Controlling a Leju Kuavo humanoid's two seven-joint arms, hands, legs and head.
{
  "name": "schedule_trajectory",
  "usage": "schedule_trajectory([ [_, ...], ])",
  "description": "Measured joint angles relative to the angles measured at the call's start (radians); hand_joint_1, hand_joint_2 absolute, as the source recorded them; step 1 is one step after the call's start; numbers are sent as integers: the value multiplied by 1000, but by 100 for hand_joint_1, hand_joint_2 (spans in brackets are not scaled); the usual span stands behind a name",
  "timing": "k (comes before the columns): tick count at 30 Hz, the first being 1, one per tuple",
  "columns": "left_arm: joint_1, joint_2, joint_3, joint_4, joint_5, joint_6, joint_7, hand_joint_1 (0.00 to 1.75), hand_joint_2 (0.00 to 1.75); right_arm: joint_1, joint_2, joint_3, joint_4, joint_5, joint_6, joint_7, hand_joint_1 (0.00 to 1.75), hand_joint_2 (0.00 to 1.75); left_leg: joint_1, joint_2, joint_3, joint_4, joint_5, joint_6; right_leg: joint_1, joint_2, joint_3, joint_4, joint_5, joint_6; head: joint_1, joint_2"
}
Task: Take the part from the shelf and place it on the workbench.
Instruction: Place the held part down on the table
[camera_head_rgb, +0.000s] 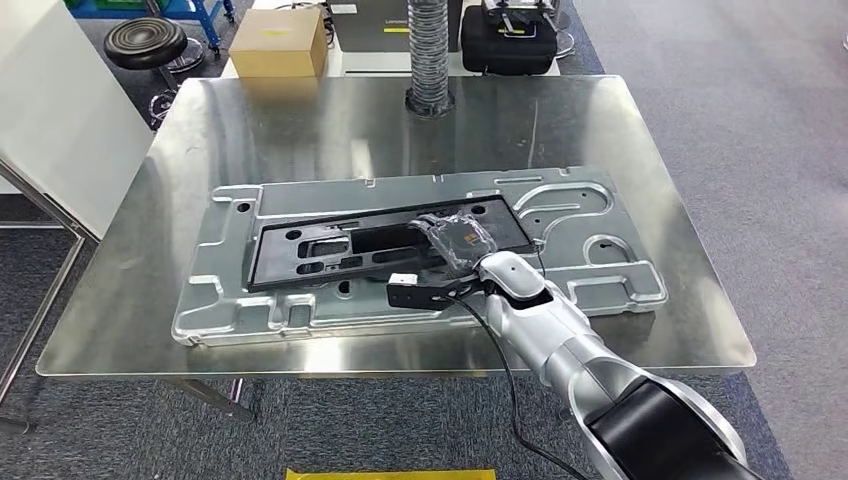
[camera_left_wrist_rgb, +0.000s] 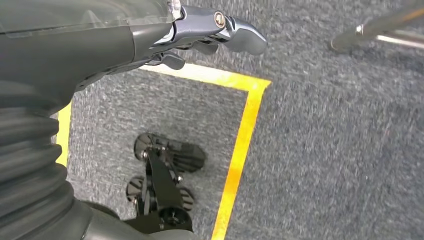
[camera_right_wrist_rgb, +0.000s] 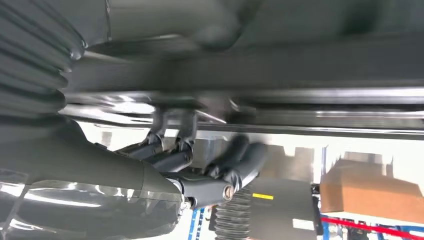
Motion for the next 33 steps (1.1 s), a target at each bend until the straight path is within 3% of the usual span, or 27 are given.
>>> schedule_trajectory([
  [1, -1, 0, 0, 0, 0, 0, -3, 0, 0, -3, 1, 0, 2, -3, 0, -1, 0, 0, 3, 1, 3, -5, 2, 5, 0, -1, -11, 27, -18, 5, 2, 0],
  [4, -3, 0, 1, 0, -3, 2, -4, 0, 0, -5, 1, -4, 8, -17, 3, -11, 0, 0, 3, 1, 6, -8, 2, 14, -3, -2, -97, 208, -102, 14, 5, 0],
  [5, -3, 0, 1, 0, -4, 4, -2, 0, 0, -3, 1, -7, 9, -30, 7, -22, 0, 0, 2, 1, 7, -7, 2, 15, -4, -3, -122, 256, -114, 15, 5, 0],
  [6, -2, 0, 2, 0, -4, 6, 0, 0, 0, -1, 2, -14, 10, -52, 14, -39, 0, 0, 2, 1, 7, -5, 1, 15, -4, -3, -131, 270, -107, 15, 5, 0],
  [7, -2, 0, 4, 0, -4, 8, 2, 0, 0, 1, 4, -25, 10, -80, 25, -62, 0, 0, 2, 0, 7, -3, 0, 14, -4, -3, -120, 243, -82, 14, 5, 0],
  [9, -2, -2, 6, 0, -2, 12, 5, 0, 0, 1, 11, -57, -2, -165, 65, -123, 0, 0, 1, -1, 7, 3, -5, 11, -3, -3, -57, 109, -15, 7, 5, 0],
  [11, -3, -3, 11, 0, 1, 14, 7, 0, 0, 5, 21, -105, -34, -283, 135, -199, 0, 0, -1, -1, 6, 8, -9, 4, 1, -3, -12, 12, 16, -2, 4, 0],
  [14, -2, -3, 25, 0, 5, 11, 7, 0, 0, 33, 29, -187, -137, -530, 308, -286, 0, 0, -2, 0, 7, 4, -9, -12, 3, -3, -5, -8, 18, -16, 4, 0],
  [16, -1, -4, 32, 0, 9, 5, 4, 0, 0, 67, 29, -238, -256, -718, 428, -298, 0, 0, 0, 0, -3, 29, -31, -23, -1, -4, 1, -18, 23, -27, 2, 0],
  [20, 3, -6, 54, 0, 17, 1, -6, 0, 0, 163, 16, -322, -562, -1076, 565, -264, 0, 0, 4, 1, -102, 259, -144, -38, -1, -9, 5, -23, 22, -36, -3, 0],
  [21, 6, -6, 59, 0, 20, 2, -8, 0, 0, 190, 8, -341, -640, -1143, 575, -256, 0, 0, 5, 1, -114, 284, -146, -39, -1, -10, 6, -22, 21, -36, -3, 0],
  [22, 8, -6, 65, 0, 23, 3, -10, 0, 0, 215, -1, -362, -718, -1196, 576, -251, 0, 0, 5, 1, -105, 266, -127, -38, -1, -10, 7, -22, 20, -35, -3, 0],
  [24, 11, -6, 76, 0, 30, 7, -16, 0, 0, 258, -15, -402, -863, -1248, 544, -252, 0, 0, 6, 1, -41, 137, -60, -33, -1, -7, 10, -19, 16, -31, -3, 0],
  [26, 11, -7, 87, 0, 38, 10, -28, 0, 0, 300, -26, -443, -992, -1218, 453, -267, 0, 0, 2, 0, 17, 26, -26, -24, 1, -5, 13, -16, 12, -22, -2, 0],
  [30, 14, -12, 110, 0, 53, 16, -47, 0, 0, 410, -47, -506, -1197, -1026, 151, -307, 0, 0, -1, -1, 35, -2, -25, 0, 2, -5, 18, -17, 9, 0, -1, 0],
  [32, 14, -15, 120, 0, 54, 17, -53, 0, 0, 472, -61, -526, -1270, -952, 21, -319, 0, 0, 2, 2, 37, -10, -15, 13, 0, -5, 3, 28, -29, 11, -1, 0],
  [33, 13, -16, 124, 0, 54, 17, -55, 0, 0, 508, -69, -536, -1299, -925, -31, -324, 0, 0, 2, 3, 37, -12, -13, 17, -1, -6, -19, 84, -67, 15, -1, 0],
])
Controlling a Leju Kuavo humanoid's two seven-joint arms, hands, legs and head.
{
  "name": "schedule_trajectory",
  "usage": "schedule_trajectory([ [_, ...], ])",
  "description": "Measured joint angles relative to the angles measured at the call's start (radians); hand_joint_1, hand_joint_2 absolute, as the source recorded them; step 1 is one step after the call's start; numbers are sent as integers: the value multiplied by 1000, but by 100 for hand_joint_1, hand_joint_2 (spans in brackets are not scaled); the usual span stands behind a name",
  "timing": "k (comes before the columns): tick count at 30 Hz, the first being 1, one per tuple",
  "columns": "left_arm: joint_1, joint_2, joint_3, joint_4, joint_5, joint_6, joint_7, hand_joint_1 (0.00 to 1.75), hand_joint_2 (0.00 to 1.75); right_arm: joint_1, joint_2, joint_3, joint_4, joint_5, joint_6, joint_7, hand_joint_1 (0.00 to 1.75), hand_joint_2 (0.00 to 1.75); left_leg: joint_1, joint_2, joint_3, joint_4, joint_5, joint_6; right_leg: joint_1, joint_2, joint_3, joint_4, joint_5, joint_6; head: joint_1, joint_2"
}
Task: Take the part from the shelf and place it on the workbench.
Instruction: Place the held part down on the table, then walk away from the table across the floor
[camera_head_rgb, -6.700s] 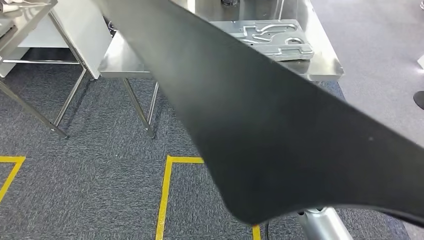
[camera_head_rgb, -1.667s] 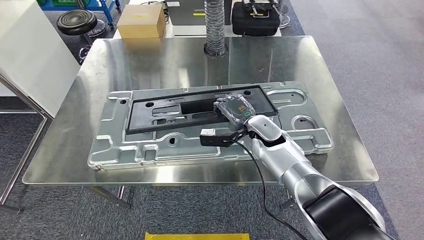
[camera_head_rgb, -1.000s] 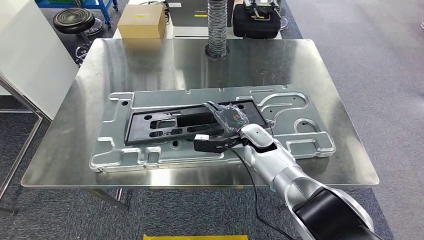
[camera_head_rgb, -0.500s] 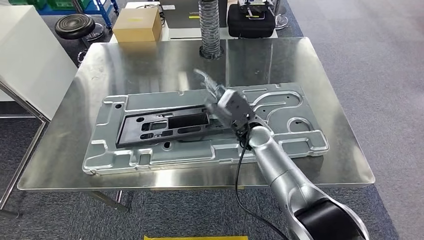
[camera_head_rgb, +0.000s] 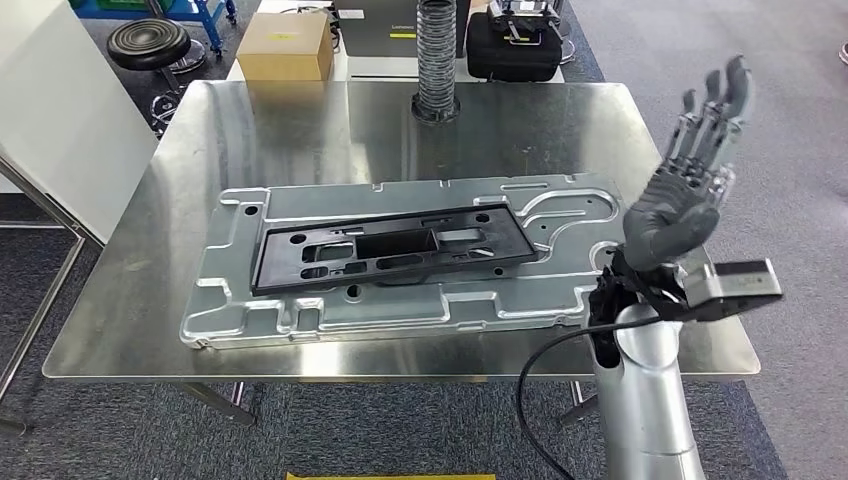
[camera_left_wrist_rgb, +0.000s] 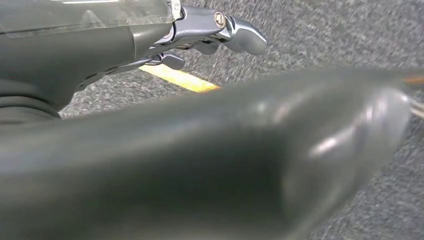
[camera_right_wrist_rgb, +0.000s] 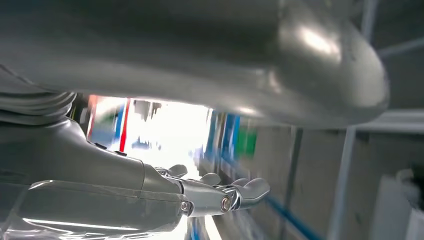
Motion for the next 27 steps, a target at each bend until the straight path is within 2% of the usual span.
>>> schedule_trajectory([
  [2, -1, -1, 5, 0, -2, 0, -1, 0, 0, 71, -14, -18, -34, 31, -65, -7, 0, 0, -2, 0, -7, 2, 2, 4, -2, 0, -59, 139, -69, 6, 0, 0],
  [3, 0, -1, 7, 0, -4, 0, -1, 0, 0, 105, -20, -28, -43, 39, -88, -8, 0, 0, -2, 0, -10, 3, 3, 5, -2, 0, -75, 182, -83, 8, 0, 0],
  [4, 0, -2, 9, 0, -5, 1, 0, 0, 0, 135, -25, -39, -48, 45, -105, -8, 0, 0, -3, 0, -14, 6, 4, 5, -3, 0, -71, 184, -76, 8, 0, 0],
  [5, 0, -2, 12, 0, -6, 1, 1, 0, 0, 159, -30, -51, -50, 47, -117, -7, 0, 0, -3, 0, -17, 8, 5, 5, -3, -1, -46, 142, -52, 7, 0, 0],
  [6, 0, -2, 15, 0, -5, 1, 3, 0, 0, 179, -34, -65, -51, 42, -125, -4, 0, 0, -3, 0, -20, 12, 6, 4, -4, -1, -3, 69, -19, 5, 0, 0],
  [8, -2, -2, 22, 0, -5, 2, 6, 0, 0, 210, -41, -95, -49, 17, -121, 4, 0, 0, -6, -1, -25, 18, 9, -3, -1, -1, 68, -61, 23, -4, 0, 0],
  [9, -2, -2, 25, 0, -5, 2, 7, 0, 0, 224, -44, -112, -46, 1, -115, 6, 0, 0, -8, -1, -26, 20, 11, -7, 1, -1, 84, -93, 33, -9, -1, 0],
  [12, -2, -2, 30, 0, -5, 2, 11, 0, 0, 267, -50, -163, -33, -20, -111, 1, 0, 0, -9, -3, -29, 17, 19, -24, 0, -3, 79, -105, 49, -25, -1, 0],
  [13, -1, -1, 31, 0, -6, 2, 12, 0, 0, 280, -50, -176, -30, -19, -114, -1, 0, 0, -9, -2, -34, 27, 5, -29, -2, -5, 74, -108, 57, -32, -1, 0],
  [14, 0, -1, 32, 0, -8, 2, 12, 0, 0, 294, -51, -187, -27, -16, -117, -2, 0, 0, -8, -2, -44, 55, -23, -33, -5, -7, 68, -112, 66, -38, -4, 0],
  [15, 0, -1, 33, 0, -10, 1, 12, 0, 0, 309, -51, -197, -25, -12, -120, -2, 0, 0, -6, -2, -61, 102, -65, -37, -6, -8, 59, -113, 74, -42, -5, 0],
  [17, 0, -2, 33, 0, -16, -1, 12, 0, 0, 340, -50, -217, -21, 1, -129, -2, 0, 0, -4, -1, -98, 233, -153, -43, -5, -9, 37, -112, 90, -45, -9, 0],
  [18, 0, -2, 33, 0, -19, -2, 12, 0, 0, 356, -50, -226, -19, 10, -134, -2, 0, 0, -3, -1, -104, 278, -177, -45, -4, -10, 25, -111, 98, -45, -9, 0],
  [19, 0, -2, 33, 0, -22, -2, 12, 0, 0, 371, -50, -236, -17, 19, -140, -2, 0, 0, -3, -1, -91, 286, -182, -45, -4, -10, 14, -110, 106, -44, -9, 0],
  [20, 0, -2, 33, 0, -25, -3, 13, 0, 0, 386, -49, -245, -16, 29, -146, -2, 0, 0, -3, -1, -54, 249, -168, -44, -3, -10, 4, -109, 114, -43, -9, 0],
  [22, -2, -2, 33, -1, -31, -3, 13, 0, 0, 410, -47, -260, -14, 52, -155, -2, 0, 0, -4, -1, 55, 91, -127, -35, -2, -9, -12, -107, 129, -37, -9, 0],
  [23, -4, -2, 33, -1, -34, -5, 14, 0, 0, 420, -46, -267, -13, 63, -159, -2, 0, 0, -7, -2, 95, 24, -110, -30, -2, -9, -15, -107, 137, -33, -8, 0],
  [24, -6, -2, 33, -1, -37, -7, 14, 0, 0, 429, -45, -274, -12, 73, -162, -1, 0, 0, -9, -2, 116, -15, -102, -25, -2, -9, -17, -108, 144, -27, -9, 0],
  [27, -6, -2, 33, -1, -46, -16, 14, 0, 0, 457, -39, -290, -7, 101, -168, 5, 0, 0, -16, -2, 110, -25, -79, -10, -6, -8, -17, -116, 165, -7, -11, 0],
])
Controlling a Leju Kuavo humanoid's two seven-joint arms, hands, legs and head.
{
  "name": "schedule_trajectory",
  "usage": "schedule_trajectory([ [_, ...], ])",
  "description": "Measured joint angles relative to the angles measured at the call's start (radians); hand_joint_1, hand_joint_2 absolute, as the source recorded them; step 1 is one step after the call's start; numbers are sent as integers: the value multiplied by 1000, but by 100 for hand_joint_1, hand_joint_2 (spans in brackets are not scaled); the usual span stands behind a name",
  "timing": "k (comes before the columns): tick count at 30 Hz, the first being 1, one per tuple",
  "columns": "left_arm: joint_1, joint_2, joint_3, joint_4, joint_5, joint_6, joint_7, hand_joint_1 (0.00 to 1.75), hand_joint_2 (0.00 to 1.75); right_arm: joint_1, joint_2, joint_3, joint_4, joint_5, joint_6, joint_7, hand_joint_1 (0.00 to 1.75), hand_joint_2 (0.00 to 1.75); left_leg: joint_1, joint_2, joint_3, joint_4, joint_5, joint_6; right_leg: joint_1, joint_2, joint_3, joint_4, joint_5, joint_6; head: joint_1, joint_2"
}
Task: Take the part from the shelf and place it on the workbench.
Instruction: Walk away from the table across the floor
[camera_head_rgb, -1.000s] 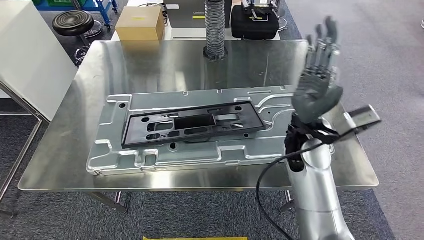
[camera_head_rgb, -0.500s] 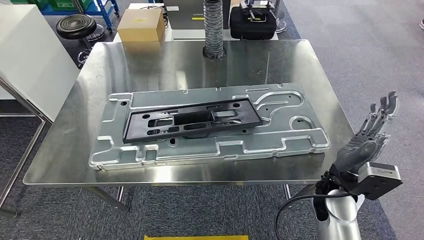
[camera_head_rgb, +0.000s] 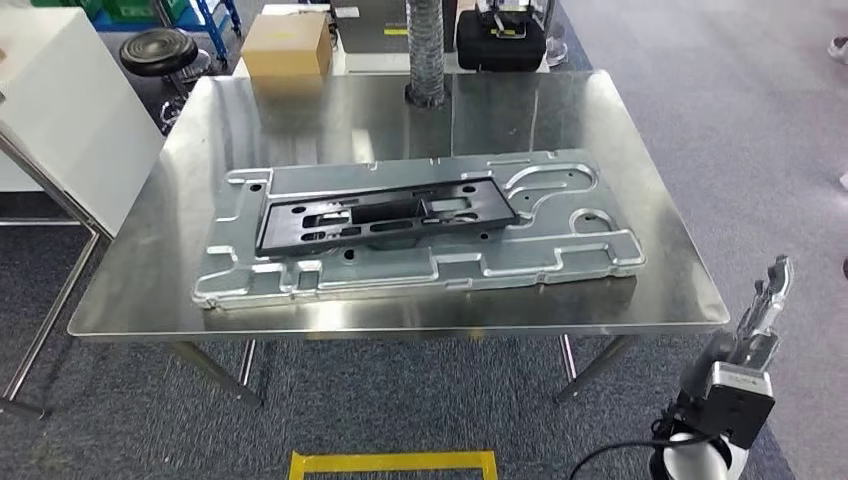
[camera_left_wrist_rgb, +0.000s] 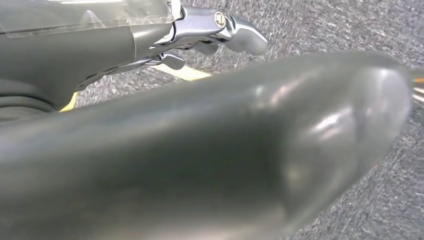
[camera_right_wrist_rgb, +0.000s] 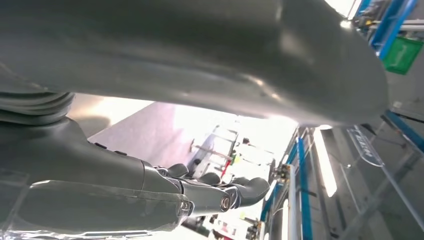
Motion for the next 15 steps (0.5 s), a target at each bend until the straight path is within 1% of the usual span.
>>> schedule_trajectory([
  [1, 0, 0, 0, 0, -3, -2, 0, 0, 0, 11, 2, -5, 1, 10, -1, 4, 0, 0, 1, 2, -7, -3, 12, 6, -2, 1, -4, 4, -10, 5, 0, 0],
  [2, -1, 0, 0, 0, -6, -3, 1, 0, 0, 20, 4, -10, 1, 21, -2, 8, 0, 0, 3, 4, -17, -6, 26, 13, -2, 2, -13, 23, -38, 10, 2, 0],
  [3, -2, -1, 0, 0, -9, -4, 2, 0, 0, 29, 6, -16, 2, 33, -2, 13, 0, 0, 5, 7, -30, -9, 40, 18, -3, 4, -28, 62, -85, 14, 4, 0],
  [4, -3, -1, 0, 0, -12, -6, 3, 0, 0, 37, 9, -21, 2, 46, -3, 18, 0, 0, 5, 8, -46, -8, 52, 22, -5, 4, -46, 122, -144, 17, 6, 0],
  [5, -4, -1, 0, 0, -13, -9, 4, 0, 0, 44, 12, -24, 2, 60, -4, 22, 0, 0, 5, 10, -62, -7, 64, 24, -5, 4, -62, 192, -194, 21, 9, 0],
  [6, -4, -1, 0, 0, -14, -12, 4, 0, 0, 51, 16, -26, 3, 74, -5, 27, 0, 0, 4, 11, -79, -6, 76, 23, -6, 4, -72, 256, -222, 23, 10, 0],
  [7, -4, -1, 0, 0, -15, -15, 5, 0, 0, 58, 20, -27, 3, 90, -7, 32, 0, 0, 5, 12, -97, -3, 88, 22, -6, 4, -68, 296, -226, 26, 10, 0],
  [8, -4, -1, 0, 0, -17, -18, 5, 0, 0, 63, 25, -27, 4, 104, -8, 37, 0, 0, 5, 12, -114, 0, 99, 19, -7, 4, -47, 301, -207, 27, 10, 0],
  [9, -4, -1, 0, 0, -19, -19, 5, 0, 0, 68, 28, -28, 4, 117, -9, 42, 0, 0, 5, 13, -131, 6, 108, 16, -8, 4, -7, 267, -180, 26, 10, 0],
  [10, -4, -1, 0, 0, -21, -20, 5, 0, 0, 71, 31, -28, 5, 130, -9, 47, 0, 0, 6, 13, -146, 13, 116, 12, -10, 4, 51, 201, -161, 25, 10, 0],
  [11, -5, -1, 0, 0, -23, -21, 4, 0, 0, 73, 34, -27, 6, 142, -9, 53, 0, 0, 5, 12, -158, 20, 123, 8, -10, 4, 112, 118, -161, 22, 10, 0],
  [12, -6, -1, 0, 0, -24, -21, 3, 0, 0, 76, 38, -27, 9, 154, -8, 60, 0, 0, 3, 12, -166, 26, 129, 2, -8, 5, 160, 49, -171, 17, 9, 0],
  [13, -6, -1, 0, 0, -25, -21, 3, 0, 0, 79, 41, -27, 13, 165, -7, 67, 0, 0, 3, 12, -171, 30, 136, -3, -6, 5, 189, 3, -184, 10, 9, 0],
  [14, -6, -1, 0, 0, -25, -22, 2, 0, 0, 84, 44, -27, 20, 173, -4, 73, 0, 0, 2, 12, -173, 31, 143, -9, -3, 5, 199, -17, -191, 3, 10, 0],
  [15, -5, 0, 0, 0, -25, -22, 2, 0, 0, 88, 48, -26, 28, 180, -2, 78, 0, 0, 3, 11, -173, 29, 151, -16, -2, 4, 193, -18, -186, -6, 10, 0],
])
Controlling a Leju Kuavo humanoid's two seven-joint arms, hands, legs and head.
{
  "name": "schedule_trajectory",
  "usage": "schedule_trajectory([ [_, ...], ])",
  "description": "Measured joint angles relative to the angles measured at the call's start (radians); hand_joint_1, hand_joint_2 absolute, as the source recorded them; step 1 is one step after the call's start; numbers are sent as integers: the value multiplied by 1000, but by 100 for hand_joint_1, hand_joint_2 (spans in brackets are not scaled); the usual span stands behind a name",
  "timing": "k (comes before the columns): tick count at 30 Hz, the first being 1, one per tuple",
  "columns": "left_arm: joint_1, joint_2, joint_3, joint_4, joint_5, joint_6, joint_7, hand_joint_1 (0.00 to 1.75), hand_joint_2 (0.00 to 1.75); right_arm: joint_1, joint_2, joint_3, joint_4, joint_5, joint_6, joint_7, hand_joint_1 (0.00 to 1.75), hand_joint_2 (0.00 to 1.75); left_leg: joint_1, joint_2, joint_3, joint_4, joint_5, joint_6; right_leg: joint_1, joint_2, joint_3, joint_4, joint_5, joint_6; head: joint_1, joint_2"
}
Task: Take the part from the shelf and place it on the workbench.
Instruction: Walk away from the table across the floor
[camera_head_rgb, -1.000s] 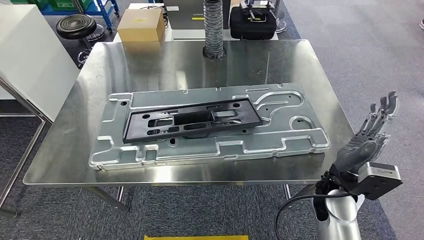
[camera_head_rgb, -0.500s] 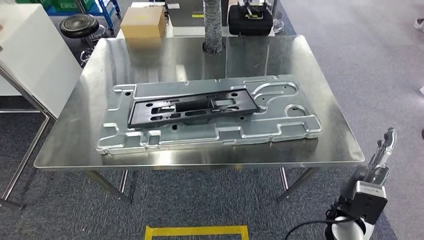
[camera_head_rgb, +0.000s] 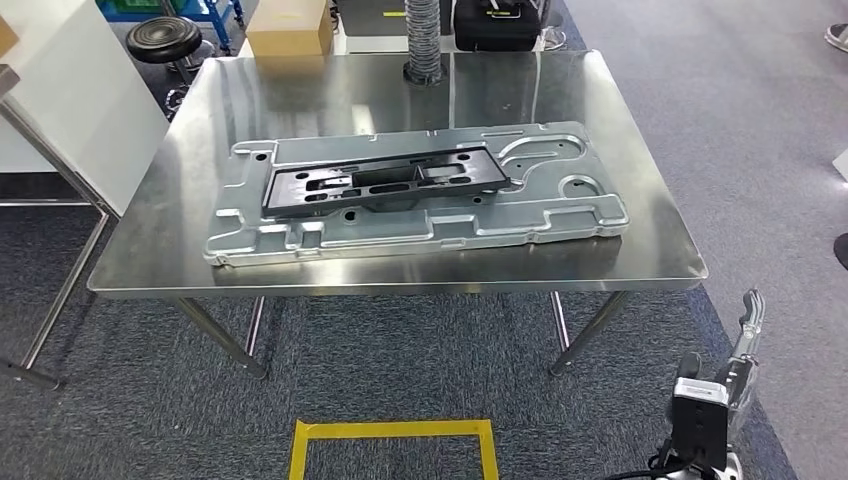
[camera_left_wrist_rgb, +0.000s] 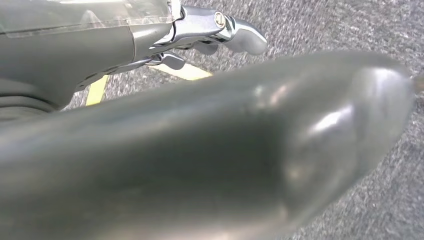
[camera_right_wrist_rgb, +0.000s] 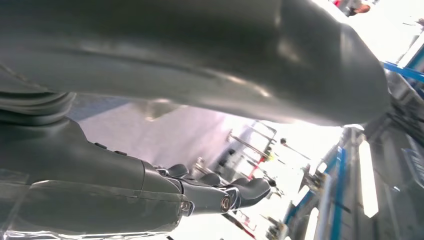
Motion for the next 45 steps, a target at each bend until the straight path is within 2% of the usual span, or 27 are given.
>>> schedule_trajectory([
  [2, 3, 0, 0, 0, 0, 0, 0, 0, 0, 5, 9, 0, 23, 21, 3, 13, 0, 0, 4, -1, -10, 19, -27, -11, -1, -5, -16, -2, 21, -18, -1, 0],
  [5, 6, -1, 0, 0, 1, 3, 1, 0, 0, 2, 21, 0, 103, 70, 4, 43, 0, 0, 9, -2, -50, 174, -180, -22, 1, -8, -60, -3, 59, -33, -6, 0],
  [6, 6, -2, 0, 0, 1, 5, 1, 0, 0, -1, 24, -1, 144, 84, -1, 47, 0, 0, 10, -2, -60, 237, -213, -24, 3, -8, -77, -2, 72, -33, -7, 0],
  [7, 6, -2, 0, 0, 1, 7, 2, 0, 0, -5, 27, -1, 188, 98, -9, 47, 0, 0, 10, -2, -59, 282, -220, -24, 5, -8, -95, 0, 85, -33, -7, 0],
  [8, 6, -2, 0, 0, 1, 9, 2, 0, 0, -13, 29, -3, 235, 112, -20, 45, 0, 0, 10, -2, -43, 297, -202, -23, 6, -8, -113, 3, 97, -32, -7, 0],
  [10, 5, -3, 0, 0, -1, 11, 2, 0, 0, -35, 30, -10, 342, 143, -43, 44, 0, 0, 9, -2, 40, 221, -143, -14, 9, -8, -144, 10, 118, -29, -8, 0],
  [12, 1, -3, 1, 0, -4, 13, 2, 0, 0, -70, 31, -22, 466, 179, -69, 54, 0, 0, 5, -2, 154, 60, -146, -2, 13, -8, -164, 16, 137, -22, -7, 0],
  [13, -2, -4, 2, 0, -6, 12, 1, 0, 0, -92, 29, -30, 536, 203, -87, 67, 0, 0, 2, -2, 189, 1, -161, 4, 14, -8, -168, 15, 146, -17, -7, 0],
  [15, -5, -6, 7, -1, -8, 9, 0, 0, 0, -138, 21, -49, 704, 253, -125, 103, 0, 0, -3, -2, 204, -44, -168, 15, 13, -10, -170, 9, 167, -5, -8, 0],
  [17, -5, -10, 13, -1, -11, 4, 0, 0, 0, -174, 6, -73, 874, 280, -135, 153, 0, 0, 0, 1, 189, -50, -144, 31, 9, -8, -176, 14, 158, 8, -9, 0],
  [19, -5, -13, 16, -1, -17, 1, 0, 0, 0, -194, -13, -99, 1026, 292, -97, 233, 0, 0, 3, 4, 162, -55, -115, 45, 5, -5, -199, 83, 70, 18, -5, 0],
  [21, -3, -13, 17, -1, -27, -1, 1, 0, 0, -201, -33, -116, 1154, 311, -7, 356, 0, 0, 1, 3, 127, -53, -88, 50, 2, -4, -230, 217, -31, 28, -3, 0],
  [22, -1, -14, 17, -1, -33, -2, 2, 0, 0, -200, -43, -121, 1210, 322, 48, 427, 0, 0, 0, 3, 108, -49, -76, 49, 0, -3, -237, 276, -48, 32, -3, 0],
  [23, 0, -14, 17, -1, -39, -4, 4, 0, 0, -196, -50, -123, 1256, 332, 107, 497, 0, 0, 0, 3, 89, -43, -65, 47, -1, -4, -230, 307, -38, 34, -3, 0],
  [24, 0, -14, 17, 0, -45, -8, 6, 0, 0, -192, -57, -125, 1296, 341, 173, 568, 0, 0, 1, 3, 69, -36, -56, 44, -3, -4, -207, 304, -10, 36, -3, 0],
  [26, -1, -14, 16, -1, -62, -19, 13, 0, 0, -188, -64, -125, 1357, 365, 369, 726, 0, 0, 1, 4, 32, -16, -41, 36, -7, -4, -108, 192, 30, 37, -3, 0],
  [28, -5, -14, 14, -1, -80, -29, 19, 0, 0, -187, -68, -121, 1397, 392, 594, 866, 0, 0, -1, 5, 8, 3, -29, 24, -5, -2, -10, 46, 7, 27, -4, 0],
  [29, -7, -14, 14, -1, -86, -31, 21, 0, 0, -187, -68, -117, 1414, 401, 683, 917, 0, 0, -2, 6, 2, 8, -22, 18, -2, -1, 13, 7, -8, 18, -3, 0],
  [31, -7, -13, 13, -1, -91, -31, 25, 0, 0, -186, -66, -114, 1440, 406, 772, 976, 0, 0, -1, 7, -2, 8, -8, 6, 0, -2, 7, -4, -2, -2, 0, 0],
  [33, -5, -13, 14, 0, -93, -28, 27, 0, 0, -187, -65, -113, 1457, 404, 797, 997, 0, 0, 3, 6, -14, 36, -49, -6, -2, -6, -12, -5, 20, -20, -1, 0],
  [36, -5, -14, 13, 0, -93, -27, 29, 0, 0, -191, -64, -113, 1469, 405, 799, 995, 0, 0, 8, 4, -51, 201, -207, -20, 1, -9, -60, -5, 60, -31, -6, 0],
  [37, -5, -14, 13, 0, -93, -27, 29, 0, 0, -192, -64, -113, 1471, 406, 796, 993, 0, 0, 8, 4, -55, 260, -231, -22, 2, -9, -78, -3, 73, -31, -6, 0],
  [39, -6, -14, 13, 0, -94, -27, 29, 0, 0, -193, -64, -112, 1475, 410, 784, 985, 0, 0, 9, 4, -26, 301, -202, -21, 5, -10, -116, 3, 99, -29, -6, 0],
  [40, -6, -14, 13, 0, -94, -27, 29, 0, 0, -193, -64, -112, 1477, 413, 777, 979, 0, 0, 9, 3, 14, 270, -170, -18, 5, -11, -134, 7, 111, -27, -6, 0],
  [41, -7, -14, 13, 0, -94, -27, 28, 0, 0, -195, -63, -111, 1478, 416, 770, 973, 0, 0, 8, 3, 72, 205, -151, -12, 6, -11, -150, 11, 122, -25, -7, 0],
  [43, -12, -13, 13, 0, -95, -27, 26, 0, 0, -198, -61, -110, 1480, 420, 760, 964, 0, 0, 4, 2, 193, 36, -171, 1, 9, -11, -169, 17, 142, -17, -6, 0],
  [45, -17, -13, 13, -1, -95, -27, 22, 0, 0, -199, -60, -110, 1482, 421, 752, 954, 0, 0, -3, 2, 243, -54, -198, 14, 10, -12, -176, 15, 164, -5, -5, 0],
])
